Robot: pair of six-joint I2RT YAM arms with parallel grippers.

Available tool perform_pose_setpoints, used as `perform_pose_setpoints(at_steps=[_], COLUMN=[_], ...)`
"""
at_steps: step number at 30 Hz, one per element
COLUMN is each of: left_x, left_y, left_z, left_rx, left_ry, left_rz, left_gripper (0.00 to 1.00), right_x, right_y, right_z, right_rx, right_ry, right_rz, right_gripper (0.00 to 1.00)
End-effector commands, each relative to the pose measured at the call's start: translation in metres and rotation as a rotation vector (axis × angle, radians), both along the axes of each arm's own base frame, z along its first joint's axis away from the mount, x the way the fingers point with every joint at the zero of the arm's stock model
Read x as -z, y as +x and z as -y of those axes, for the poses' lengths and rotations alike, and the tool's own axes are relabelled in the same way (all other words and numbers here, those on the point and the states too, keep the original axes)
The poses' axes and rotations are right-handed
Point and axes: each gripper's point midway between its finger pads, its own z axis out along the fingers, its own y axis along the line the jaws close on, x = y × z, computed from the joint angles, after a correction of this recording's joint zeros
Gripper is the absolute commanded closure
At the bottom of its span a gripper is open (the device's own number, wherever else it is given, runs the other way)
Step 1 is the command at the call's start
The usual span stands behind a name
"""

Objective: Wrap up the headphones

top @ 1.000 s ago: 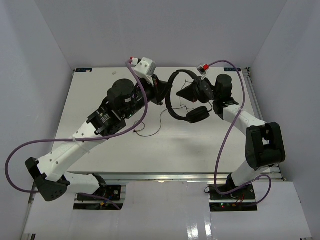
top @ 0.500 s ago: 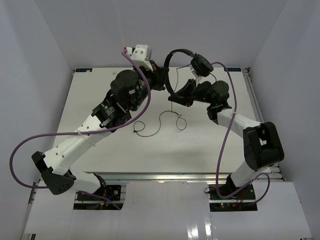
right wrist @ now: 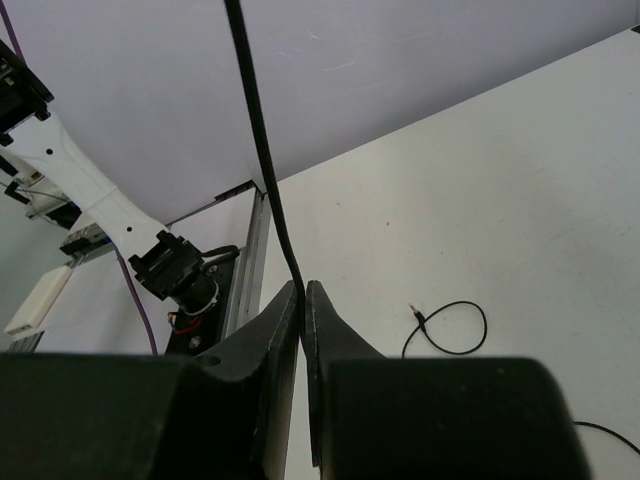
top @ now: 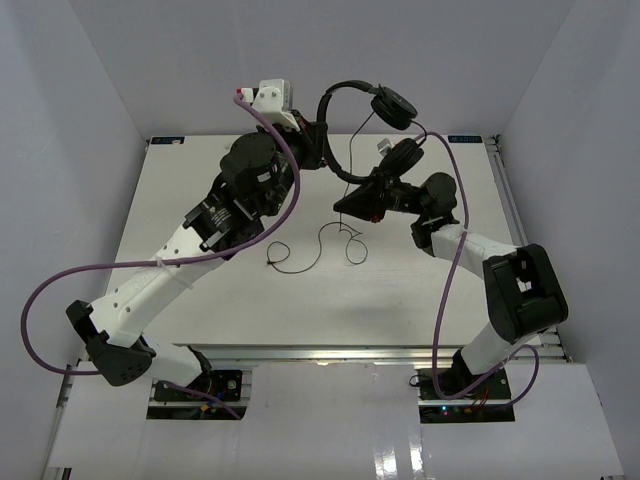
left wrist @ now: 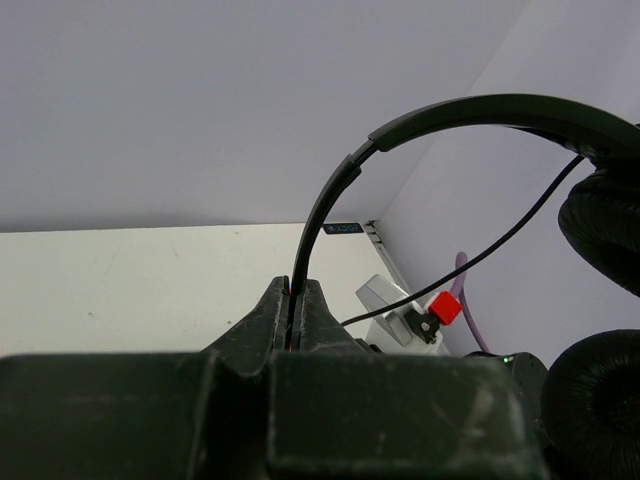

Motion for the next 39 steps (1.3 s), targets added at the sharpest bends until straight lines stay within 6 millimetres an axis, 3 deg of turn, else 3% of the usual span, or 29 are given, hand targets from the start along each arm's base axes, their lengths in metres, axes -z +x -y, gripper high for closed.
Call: perform_pose_setpoints(at_steps=[1, 13, 25, 33, 39], left_x=[-0.03, -0.032, -0.028, -0.02, 0.004], left_y=[0.002, 0.035, 0.051, 0.07, 0.087], left_z=[-0.024, -0.082, -0.113, -0.159, -0.2], left_rx=[-0.069, -0.203, -0.265, -0.353, -0.429], left_ry=[-0.064, -0.055, -0.034, -0.012, 0.012], left_rz=[0.045, 0.031, 0.012, -0.013, -0.06], left_gripper=[1.0, 1.0, 1.0, 1.0, 1.0], right_x=[-0.025, -0.018, -0.009, -0.006, -0.009], right_y=[-0.023, -0.067, -0.114, -0.131, -0.14], right_z=[0.0, -0.022, -0.047, -0.052, -0.054], right_rx=[-0.038, -0.124, -0.254, -0.299, -0.33], right_ry=[0.044, 0.029, 0.022, 0.02, 0.022], right_rz=[0.122, 0.17, 0.19, 0.204, 0.221], right_gripper=[0.88, 0.82, 0.8, 0.81, 0.86])
